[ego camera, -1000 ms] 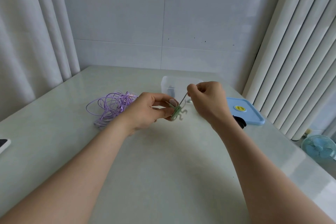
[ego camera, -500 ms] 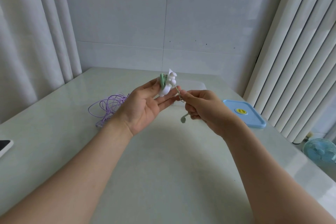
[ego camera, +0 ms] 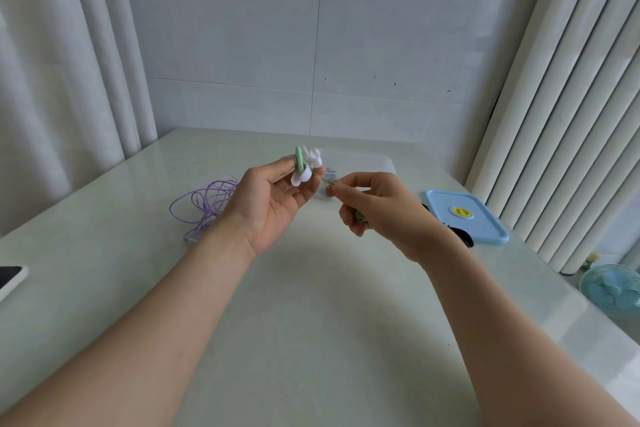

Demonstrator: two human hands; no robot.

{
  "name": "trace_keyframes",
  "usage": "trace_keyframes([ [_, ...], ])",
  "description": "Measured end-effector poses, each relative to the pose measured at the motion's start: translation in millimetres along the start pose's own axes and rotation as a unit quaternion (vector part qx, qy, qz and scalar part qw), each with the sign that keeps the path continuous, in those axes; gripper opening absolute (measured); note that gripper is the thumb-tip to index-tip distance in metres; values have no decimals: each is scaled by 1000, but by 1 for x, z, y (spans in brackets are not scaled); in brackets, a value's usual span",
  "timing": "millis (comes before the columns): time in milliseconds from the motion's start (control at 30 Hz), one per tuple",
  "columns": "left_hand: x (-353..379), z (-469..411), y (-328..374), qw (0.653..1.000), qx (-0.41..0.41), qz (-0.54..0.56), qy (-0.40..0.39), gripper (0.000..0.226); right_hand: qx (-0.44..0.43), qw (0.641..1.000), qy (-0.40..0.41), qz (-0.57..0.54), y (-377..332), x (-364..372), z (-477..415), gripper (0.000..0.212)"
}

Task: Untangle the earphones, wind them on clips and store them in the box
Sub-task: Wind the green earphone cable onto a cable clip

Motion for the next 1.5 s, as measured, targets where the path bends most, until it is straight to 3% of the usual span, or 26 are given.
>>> trace_keyframes([
  [233,-7,-6,-7,999,-21,-20,23,15,-4,999,11,44,6,-1,-3,26],
  [300,-11,-8,-9,998,-25,38,51,31,7,999,7,48,8,-1,-2,26],
  [400,-16,-7,-8,994,-27,60,84,38,14,999,-14,37,8,3,-1,26],
  [567,-4,1,-7,998,-49,-27,33,9,27,999,-28,-1,6,9,1,24],
  [700,-5,1,-4,983,28,-179,39,46,40,999,-20,-28,5,8,1,18],
  [800,-8,2,-4,976,41,-210,41,58,31,999,-25,-26,3,6,1,21],
  [1133,-18,-1,-4,960,56,-262,85,55,-18,989,75,125,5,-6,-1,9],
  [1300,-22,-1,-1,943,70,-313,91,58,24,994,89,65,9,-10,-2,13],
  [1400,-20,-1,-2,948,65,-301,78,64,31,987,113,106,13,-13,-4,12],
  [1500,-21,-2,-2,960,59,-263,68,60,53,990,88,97,16,-11,-3,12],
])
Point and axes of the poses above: each hand's wrist, its own z-axis away from the middle knuckle, its own x-axis out of the palm, y = z × x, the point moved 7 cm from there along -z, towards the middle knuckle, and after that the axes turned 3 degrees about x, right-handed, at the moved point
